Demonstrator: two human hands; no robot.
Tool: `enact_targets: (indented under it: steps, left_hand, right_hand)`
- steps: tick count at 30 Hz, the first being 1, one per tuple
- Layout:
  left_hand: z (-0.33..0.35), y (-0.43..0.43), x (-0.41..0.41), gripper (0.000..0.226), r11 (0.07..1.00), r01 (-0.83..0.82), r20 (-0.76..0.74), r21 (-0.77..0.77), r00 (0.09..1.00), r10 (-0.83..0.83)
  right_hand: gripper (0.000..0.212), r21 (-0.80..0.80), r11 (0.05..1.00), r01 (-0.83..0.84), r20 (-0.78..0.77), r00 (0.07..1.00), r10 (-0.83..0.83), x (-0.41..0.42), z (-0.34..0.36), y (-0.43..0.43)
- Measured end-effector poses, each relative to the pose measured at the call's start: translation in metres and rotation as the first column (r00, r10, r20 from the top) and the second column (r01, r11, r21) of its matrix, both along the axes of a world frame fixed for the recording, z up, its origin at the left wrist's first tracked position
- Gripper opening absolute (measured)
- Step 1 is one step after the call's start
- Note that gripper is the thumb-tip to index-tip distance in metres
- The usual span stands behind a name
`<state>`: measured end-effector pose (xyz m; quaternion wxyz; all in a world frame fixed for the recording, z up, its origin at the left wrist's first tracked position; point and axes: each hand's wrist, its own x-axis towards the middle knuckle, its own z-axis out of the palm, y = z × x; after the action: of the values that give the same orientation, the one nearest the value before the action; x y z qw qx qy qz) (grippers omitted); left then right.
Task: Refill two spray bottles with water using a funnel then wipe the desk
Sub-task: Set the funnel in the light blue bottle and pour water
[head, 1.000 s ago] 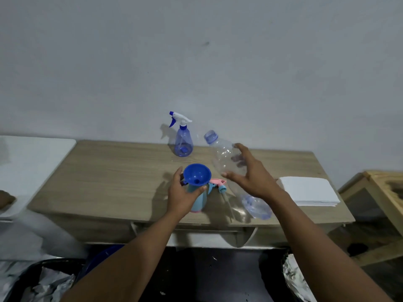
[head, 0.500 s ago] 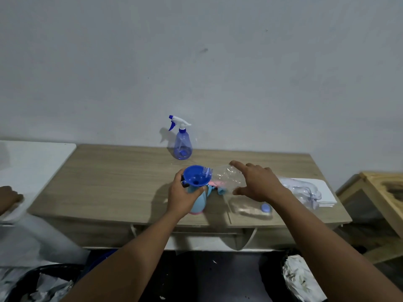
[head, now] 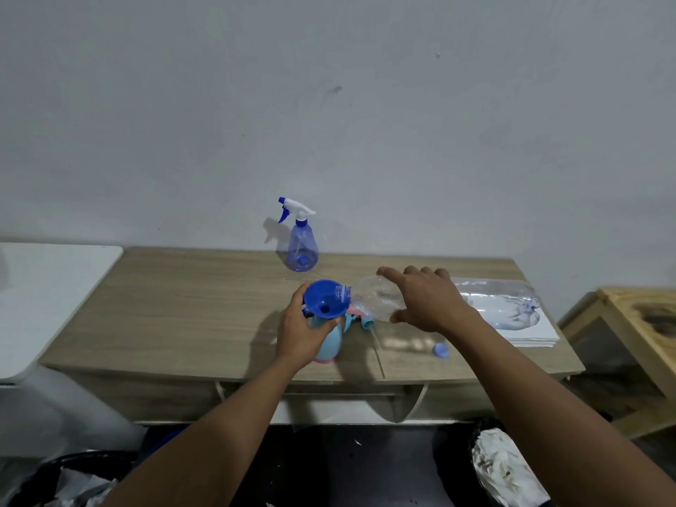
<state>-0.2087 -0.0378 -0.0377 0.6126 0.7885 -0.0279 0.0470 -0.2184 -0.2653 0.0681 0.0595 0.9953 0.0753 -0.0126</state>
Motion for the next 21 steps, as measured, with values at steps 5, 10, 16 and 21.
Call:
enact_targets:
  steps: [5, 10, 16, 21]
  left_hand:
    - [-0.004, 0.001, 0.002, 0.082, 1.0, 0.004, -0.008, 0.012, 1.0, -0.004]
    - [-0.004, 0.001, 0.002, 0.082, 1.0, 0.004, -0.014, 0.014, 1.0, -0.004]
    - [-0.001, 0.002, 0.002, 0.076, 1.0, 0.003, 0.005, 0.007, 1.0, -0.003]
    - [-0.002, 0.002, 0.002, 0.076, 1.0, 0.003, 0.007, -0.002, 1.0, -0.003]
  right_hand:
    - [0.09, -0.055, 0.998, 0.004, 0.017, 1.0, -0.003, 0.001, -0.001, -0.001]
    - [0.091, -0.073, 0.997, -0.003, 0.029, 1.0, 0.005, 0.002, 0.001, 0.0]
    - [0.091, 0.06, 0.997, 0.039, -0.025, 0.999, -0.037, 0.001, 0.001, -0.006]
    - [0.091, 0.259, 0.962, 0.086, -0.093, 0.994, -0.064, -0.003, -0.008, -0.018]
